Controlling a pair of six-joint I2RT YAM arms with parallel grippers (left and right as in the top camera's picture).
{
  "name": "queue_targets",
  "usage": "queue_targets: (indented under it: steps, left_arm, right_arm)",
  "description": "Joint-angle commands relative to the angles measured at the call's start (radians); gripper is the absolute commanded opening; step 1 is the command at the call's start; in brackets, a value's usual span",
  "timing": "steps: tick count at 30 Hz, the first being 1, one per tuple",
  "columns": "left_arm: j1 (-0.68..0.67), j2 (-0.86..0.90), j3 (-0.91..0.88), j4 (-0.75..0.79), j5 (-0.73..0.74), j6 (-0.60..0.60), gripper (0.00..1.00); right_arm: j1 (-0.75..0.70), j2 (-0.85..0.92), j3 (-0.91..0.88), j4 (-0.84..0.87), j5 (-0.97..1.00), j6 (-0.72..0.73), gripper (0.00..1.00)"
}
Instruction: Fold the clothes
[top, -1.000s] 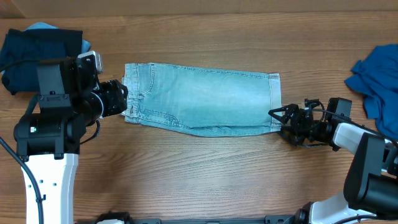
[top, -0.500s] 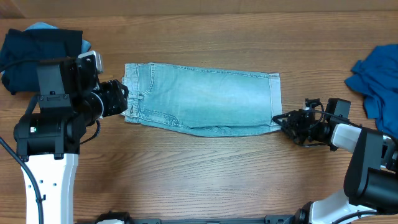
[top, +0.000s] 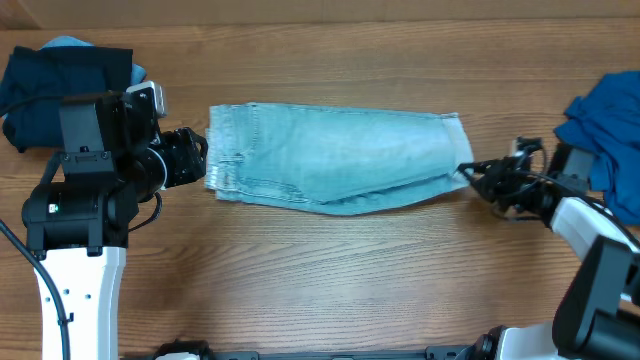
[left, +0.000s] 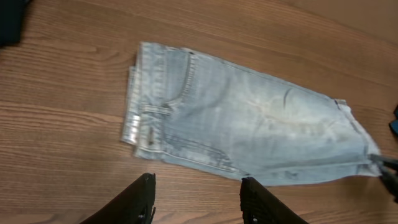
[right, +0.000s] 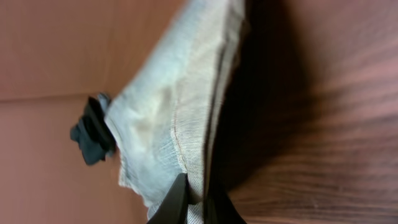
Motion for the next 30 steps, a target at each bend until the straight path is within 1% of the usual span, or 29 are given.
queue_targets:
  steps: [1,5,14,17,18,19,20,21,23,24,25,30]
  left_arm:
    - [-0.007,-0.003,0.012,0.006,0.012,0.004,0.48]
    - [-0.007,-0.003,0.012,0.008,0.013,0.004,0.48]
    - [-0.006,-0.003,0.012,0.008,0.009,0.005,0.48]
    - [-0.006,-0.003,0.012,0.01,0.009,0.004,0.48]
    - [-0.007,-0.003,0.012,0.01,0.009,0.004,0.49]
    - [-0.006,-0.003,0.012,0.01,0.009,0.004,0.48]
    - [-0.006,-0.003,0.012,0.01,0.01,0.004,0.47]
    - [-0.007,-0.003,0.012,0.01,0.01,0.004,0.47]
    - [-0.007,-0.003,0.012,0.01,0.01,0.004,0.47]
    - [-0.006,-0.003,0.012,0.011,0.01,0.004,0.47]
    - [-0.007,-0.003,0.012,0.011,0.01,0.005,0.47]
    - [-0.007,-0.003,0.012,0.011,0.01,0.005,0.47]
  right_arm:
    - [-0.051,-0.058,0.051,-0.039,0.046,0.001,0.04]
    - [-0.059,-0.058,0.051,-0.174,0.246,0.0,0.04]
    - [-0.06,-0.058,0.051,-0.265,0.399,0.0,0.04]
    - [-0.06,-0.058,0.051,-0.275,0.415,-0.003,0.04]
    - [-0.06,-0.058,0.051,-0.274,0.415,-0.003,0.06]
    - [-0.06,-0.058,0.051,-0.274,0.416,-0.003,0.2]
    - [-0.06,-0.058,0.051,-0.274,0.42,-0.003,0.39]
    - [-0.06,-0.058,0.051,-0.276,0.434,-0.003,0.56]
    - [-0.06,-0.058,0.051,-0.299,0.508,0.048,0.72]
    - [-0.06,-0.058,0.051,-0.311,0.543,0.081,0.82]
    - [-0.062,-0.058,0.051,-0.32,0.565,0.11,0.87]
    - [-0.069,-0.057,0.051,-0.333,0.546,0.135,0.97]
